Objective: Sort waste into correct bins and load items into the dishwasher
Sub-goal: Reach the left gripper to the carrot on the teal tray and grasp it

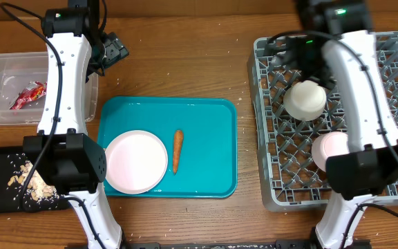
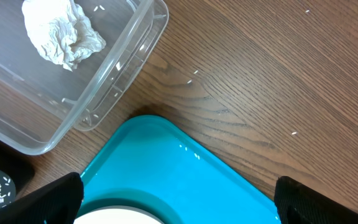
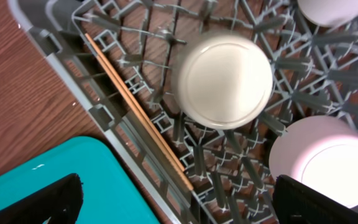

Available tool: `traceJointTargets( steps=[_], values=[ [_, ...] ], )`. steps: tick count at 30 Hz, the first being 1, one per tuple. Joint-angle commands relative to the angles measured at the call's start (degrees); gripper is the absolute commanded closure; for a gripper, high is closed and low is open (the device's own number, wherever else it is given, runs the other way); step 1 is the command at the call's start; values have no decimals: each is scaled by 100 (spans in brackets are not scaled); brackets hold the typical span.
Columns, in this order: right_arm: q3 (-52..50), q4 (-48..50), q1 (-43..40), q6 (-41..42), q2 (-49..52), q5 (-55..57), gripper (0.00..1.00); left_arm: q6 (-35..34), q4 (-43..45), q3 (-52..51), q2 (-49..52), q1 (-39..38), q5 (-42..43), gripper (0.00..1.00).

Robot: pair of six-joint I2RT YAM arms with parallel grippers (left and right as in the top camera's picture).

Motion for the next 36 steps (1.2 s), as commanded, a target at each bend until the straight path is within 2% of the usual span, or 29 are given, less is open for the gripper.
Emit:
traceJointTargets(
  steps=[1, 11, 16, 18, 21, 23, 25, 28, 34, 36],
  values=[
    [-101, -2, -258, -262, -140, -896, 0, -59, 7, -2, -219, -39, 4, 0],
    [-101, 37, -516, -256, -140, -874, 0, -61, 4, -2, -219, -39, 72, 0],
    [-101, 363, -516, -256, -140, -874, 0, -131, 28, -2, -219, -39, 162, 0],
    [-101, 496, -516, -256, -140, -874, 0, -138, -98, -2, -219, -39, 745, 0],
    [-101, 645, -516, -256, -140, -874, 0, -70, -444, -17, -195, -92, 2208, 0],
    [-101, 684, -516, -256, -140, -874, 0, 378, -588, -52, -155, -254, 2817, 0],
    [-101, 682, -516, -256, -140, -874, 0, 846, -785, -90, -107, -507, 2975, 0],
    [-101, 682, -516, -256, -140, -874, 0, 1443, -1143, -282, -79, -1064, 2608, 0],
    [-101, 682, -516, -256, -140, -874, 0, 1462, -1132, -813, -74, -2046, 396, 0],
    [-101, 682, -516, -256, -140, -874, 0, 1464, -988, -970, -74, -2269, 42, 0]
  ],
)
